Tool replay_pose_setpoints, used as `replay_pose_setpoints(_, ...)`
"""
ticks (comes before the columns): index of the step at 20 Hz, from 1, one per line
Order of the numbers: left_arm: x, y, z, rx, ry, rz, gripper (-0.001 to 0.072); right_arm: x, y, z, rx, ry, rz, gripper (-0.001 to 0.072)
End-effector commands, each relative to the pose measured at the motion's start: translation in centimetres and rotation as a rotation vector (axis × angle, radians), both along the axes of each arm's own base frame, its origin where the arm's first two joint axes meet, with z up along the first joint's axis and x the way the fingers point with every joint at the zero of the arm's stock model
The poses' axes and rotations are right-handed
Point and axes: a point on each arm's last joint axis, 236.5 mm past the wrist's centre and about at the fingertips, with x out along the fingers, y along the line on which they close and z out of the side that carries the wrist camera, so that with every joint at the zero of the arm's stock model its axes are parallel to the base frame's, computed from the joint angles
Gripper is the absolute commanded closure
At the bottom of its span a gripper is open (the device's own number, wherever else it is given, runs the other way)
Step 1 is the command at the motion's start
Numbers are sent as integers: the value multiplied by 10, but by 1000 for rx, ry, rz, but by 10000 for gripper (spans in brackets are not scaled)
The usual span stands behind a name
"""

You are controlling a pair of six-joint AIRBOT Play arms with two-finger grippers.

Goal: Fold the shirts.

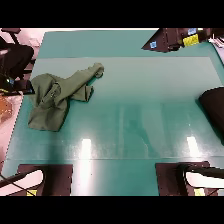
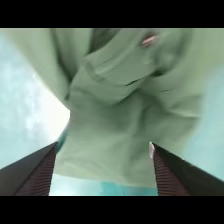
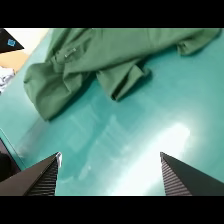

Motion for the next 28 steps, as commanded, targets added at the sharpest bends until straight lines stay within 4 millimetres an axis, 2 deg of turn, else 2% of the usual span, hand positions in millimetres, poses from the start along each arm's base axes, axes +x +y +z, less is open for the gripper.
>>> replay_pose_setpoints(1,1,10,-51,-64,99,-42,40,-3,-10,-5,-16,29,-2,2)
replay_pose_setpoints(5,13,11,-96,-88,157,-87,40,-8,-9,-8,-28,47,15,2)
replay_pose_setpoints(7,21,9,-112,-105,158,-101,41,-9,-9,-8,-28,50,15,2)
replay_pose_setpoints(13,46,15,-132,-86,89,-119,42,-13,-9,-10,-31,68,19,2)
replay_pose_setpoints(16,52,-7,-141,-184,75,-154,47,-13,-9,-10,-30,69,18,2)
replay_pose_setpoints(17,54,-11,-140,-199,69,-163,154,-13,-9,-10,-28,75,13,2)
replay_pose_setpoints(18,54,-14,-139,-205,66,-183,352,-13,-9,-10,-25,82,8,2)
replay_pose_setpoints(19,51,-17,-137,-211,70,-213,587,-13,-9,-10,-24,87,5,2)
replay_pose_setpoints(20,47,-20,-136,-218,85,-246,677,-14,-9,-11,-24,90,7,2)
replay_pose_setpoints(23,41,-28,-118,-256,118,-294,678,-15,-8,-11,-25,93,9,3)
replay_pose_setpoints(25,46,-49,-87,-350,93,-322,678,-14,-9,-11,-25,92,8,31)
replay_pose_setpoints(26,55,-70,-60,-444,28,-335,678,-13,-9,-10,-23,87,2,52)
replay_pose_setpoints(28,78,-117,14,-646,-171,-374,679,-7,-14,-8,-15,77,-22,52)
